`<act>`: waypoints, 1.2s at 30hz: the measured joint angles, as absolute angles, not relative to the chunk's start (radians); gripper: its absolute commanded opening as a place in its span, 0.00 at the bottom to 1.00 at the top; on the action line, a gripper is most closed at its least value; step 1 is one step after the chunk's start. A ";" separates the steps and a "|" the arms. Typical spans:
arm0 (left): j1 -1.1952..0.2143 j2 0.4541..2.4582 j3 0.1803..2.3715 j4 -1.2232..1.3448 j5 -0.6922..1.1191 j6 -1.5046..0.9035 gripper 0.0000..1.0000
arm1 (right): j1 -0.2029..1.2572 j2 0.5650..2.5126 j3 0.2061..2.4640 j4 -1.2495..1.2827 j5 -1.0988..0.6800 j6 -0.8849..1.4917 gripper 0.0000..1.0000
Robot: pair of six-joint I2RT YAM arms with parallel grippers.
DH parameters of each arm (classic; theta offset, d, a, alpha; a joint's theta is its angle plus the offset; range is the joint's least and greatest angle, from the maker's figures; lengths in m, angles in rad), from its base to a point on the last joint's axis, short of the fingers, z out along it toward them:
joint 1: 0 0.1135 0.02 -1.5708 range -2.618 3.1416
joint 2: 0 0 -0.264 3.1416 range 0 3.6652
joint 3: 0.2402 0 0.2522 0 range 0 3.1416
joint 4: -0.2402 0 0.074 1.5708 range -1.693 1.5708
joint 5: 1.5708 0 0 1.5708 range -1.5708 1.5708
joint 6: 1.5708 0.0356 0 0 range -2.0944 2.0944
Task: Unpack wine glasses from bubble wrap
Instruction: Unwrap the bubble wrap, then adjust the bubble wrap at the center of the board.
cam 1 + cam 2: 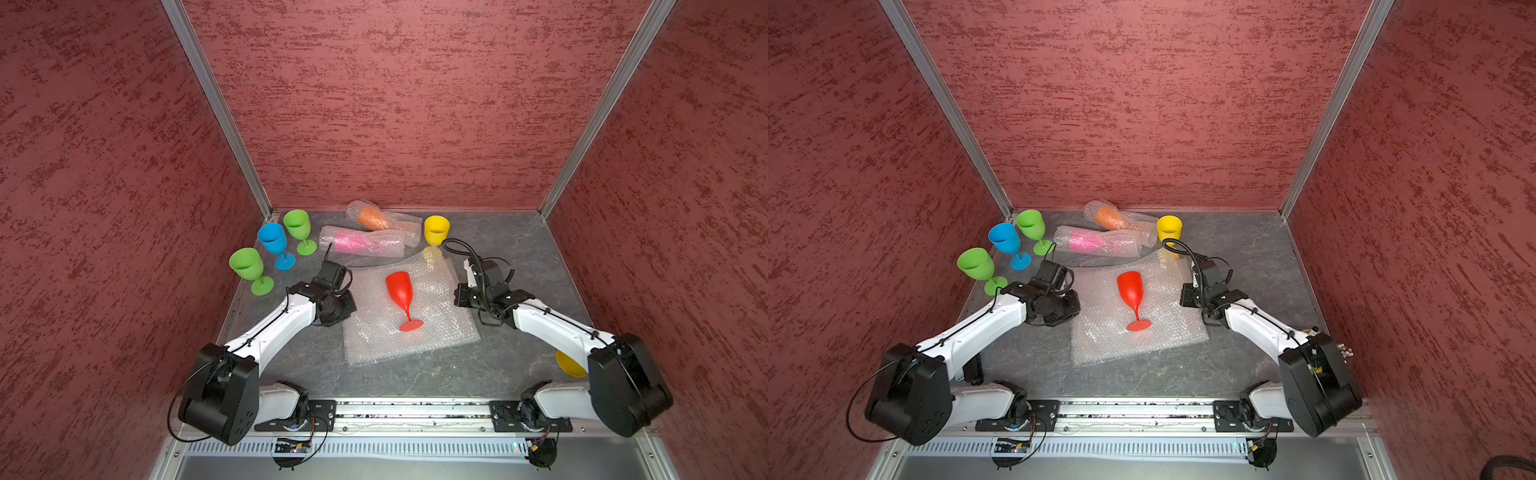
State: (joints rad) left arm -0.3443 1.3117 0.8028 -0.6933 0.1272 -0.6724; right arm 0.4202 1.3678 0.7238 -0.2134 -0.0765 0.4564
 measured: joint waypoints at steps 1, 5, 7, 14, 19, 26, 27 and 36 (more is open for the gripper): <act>-0.348 1.321 0.800 -0.690 0.128 -0.673 0.00 | 0.419 1.380 0.722 -0.212 -0.068 0.456 0.00; -0.368 1.365 0.790 -0.683 0.122 -0.683 0.00 | 0.415 1.467 0.716 -0.190 -0.028 0.467 0.00; -0.381 1.399 0.791 -0.685 0.103 -0.693 0.01 | 0.415 1.514 0.713 -0.176 -0.013 0.477 0.00; -0.408 1.485 0.809 -0.710 0.046 -0.732 0.33 | 0.415 1.494 0.638 -0.118 0.010 0.530 0.00; -0.409 1.529 0.854 -0.739 0.016 -0.737 0.56 | 0.415 1.420 0.577 -0.127 0.013 0.569 0.04; -0.411 1.539 0.911 -0.748 -0.008 -0.727 0.70 | 0.415 1.307 0.493 -0.146 0.015 0.646 0.54; -0.411 1.538 0.918 -0.749 -0.014 -0.725 0.75 | 0.415 1.287 0.492 -0.164 0.022 0.643 0.64; -0.417 1.336 0.973 -0.801 -0.116 -0.630 0.80 | 0.465 1.163 0.730 -0.339 0.148 0.524 0.85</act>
State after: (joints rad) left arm -0.4171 1.3357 0.9726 -0.8013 -0.1158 -0.6296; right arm 0.4652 1.1629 0.7300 -0.3389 0.1478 0.5240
